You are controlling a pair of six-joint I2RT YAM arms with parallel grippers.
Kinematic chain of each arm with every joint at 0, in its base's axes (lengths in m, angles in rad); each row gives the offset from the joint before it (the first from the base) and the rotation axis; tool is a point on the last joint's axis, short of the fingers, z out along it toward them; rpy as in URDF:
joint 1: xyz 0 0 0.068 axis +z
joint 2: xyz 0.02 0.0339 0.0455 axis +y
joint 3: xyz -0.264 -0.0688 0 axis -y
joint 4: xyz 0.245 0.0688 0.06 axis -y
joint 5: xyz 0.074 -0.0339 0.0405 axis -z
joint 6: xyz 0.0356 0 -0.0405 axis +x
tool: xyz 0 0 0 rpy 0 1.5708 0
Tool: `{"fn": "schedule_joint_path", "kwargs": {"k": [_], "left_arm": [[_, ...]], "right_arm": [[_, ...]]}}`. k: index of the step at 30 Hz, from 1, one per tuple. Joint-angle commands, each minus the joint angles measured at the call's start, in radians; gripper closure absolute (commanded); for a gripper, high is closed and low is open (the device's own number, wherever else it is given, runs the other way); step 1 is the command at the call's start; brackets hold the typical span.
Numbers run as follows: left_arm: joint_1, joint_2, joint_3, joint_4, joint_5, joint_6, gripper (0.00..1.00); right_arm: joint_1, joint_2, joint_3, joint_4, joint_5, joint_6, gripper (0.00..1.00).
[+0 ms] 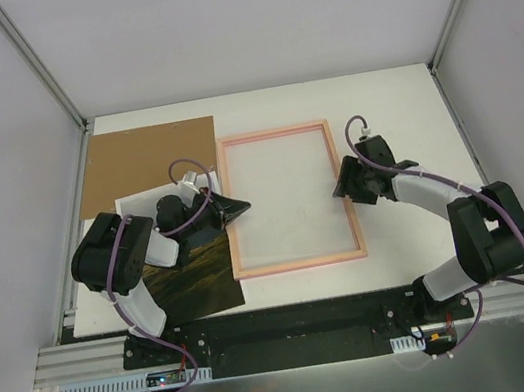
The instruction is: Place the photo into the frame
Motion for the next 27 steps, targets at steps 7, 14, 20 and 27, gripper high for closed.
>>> {"fn": "schedule_joint_path", "kwargs": {"k": [7,14,20,27], "left_arm": [[0.026,0.020,0.017,0.219,0.062,-0.077,1.00],[0.029,0.042,0.010,0.280,0.071,-0.112,1.00],[0.038,0.028,-0.006,0.323,0.085,-0.126,1.00],[0.046,0.029,-0.018,0.386,0.094,-0.155,1.00]], "right_arm": [[0.006,-0.021,-0.050,0.123,-0.088,0.094,0.38],[0.006,-0.052,-0.082,0.178,-0.111,0.143,0.27],[0.006,-0.053,-0.082,0.182,-0.108,0.165,0.17],[0.006,-0.044,-0.062,0.186,-0.117,0.188,0.15]]}}
